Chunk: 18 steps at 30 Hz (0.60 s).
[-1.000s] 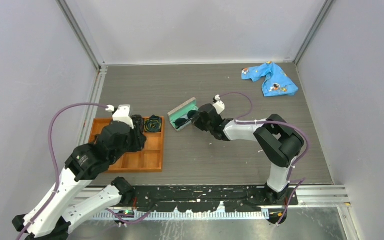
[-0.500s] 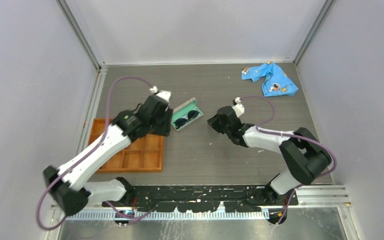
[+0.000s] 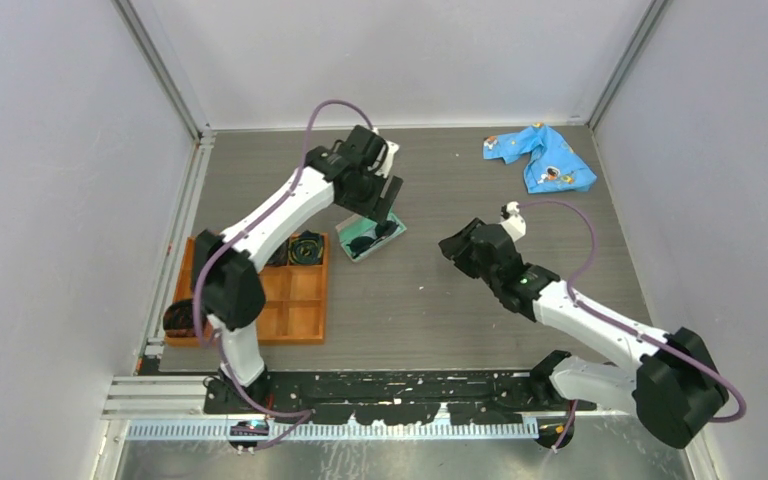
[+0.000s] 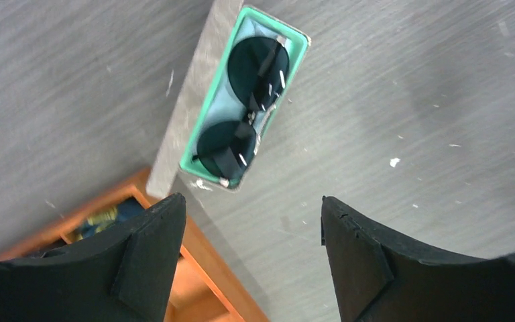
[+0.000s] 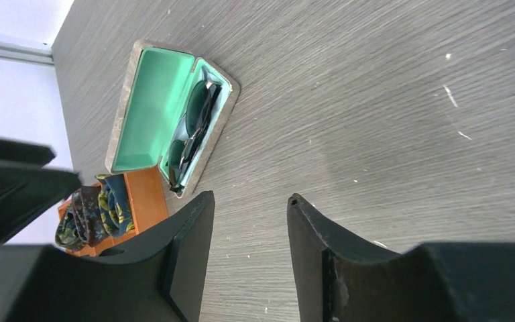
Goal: Organize the sunglasses
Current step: Move the sunglasses case at the center of the board.
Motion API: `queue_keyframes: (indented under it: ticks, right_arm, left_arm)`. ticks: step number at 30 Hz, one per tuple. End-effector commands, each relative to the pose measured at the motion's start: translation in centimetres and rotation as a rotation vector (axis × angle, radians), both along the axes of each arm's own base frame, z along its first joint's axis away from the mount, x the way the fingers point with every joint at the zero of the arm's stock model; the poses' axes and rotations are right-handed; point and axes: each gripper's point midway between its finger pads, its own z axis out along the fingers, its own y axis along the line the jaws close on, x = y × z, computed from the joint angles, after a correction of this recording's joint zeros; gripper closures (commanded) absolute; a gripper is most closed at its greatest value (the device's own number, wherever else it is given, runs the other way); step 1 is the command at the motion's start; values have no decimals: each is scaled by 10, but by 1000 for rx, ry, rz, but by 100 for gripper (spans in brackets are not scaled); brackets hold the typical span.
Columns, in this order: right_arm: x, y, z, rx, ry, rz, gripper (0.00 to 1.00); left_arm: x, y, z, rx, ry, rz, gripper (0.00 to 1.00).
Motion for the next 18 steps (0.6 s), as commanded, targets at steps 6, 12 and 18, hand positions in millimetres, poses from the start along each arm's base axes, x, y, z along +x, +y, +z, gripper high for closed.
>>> queue_keyframes:
  ticks: [6,12,18]
  right_arm:
    - [-21,-19,1,-19,-1,6,48]
    - [-26,-18,-4,-10,15,20,48]
    - [-27,-13,-7,-3,30,41,48]
  left_arm:
    - [32,7,-32,190,-2,-162,26]
    - [42,14,-40,245,-11,-155,28]
    - [54,24,-52,293,-7,-172,29]
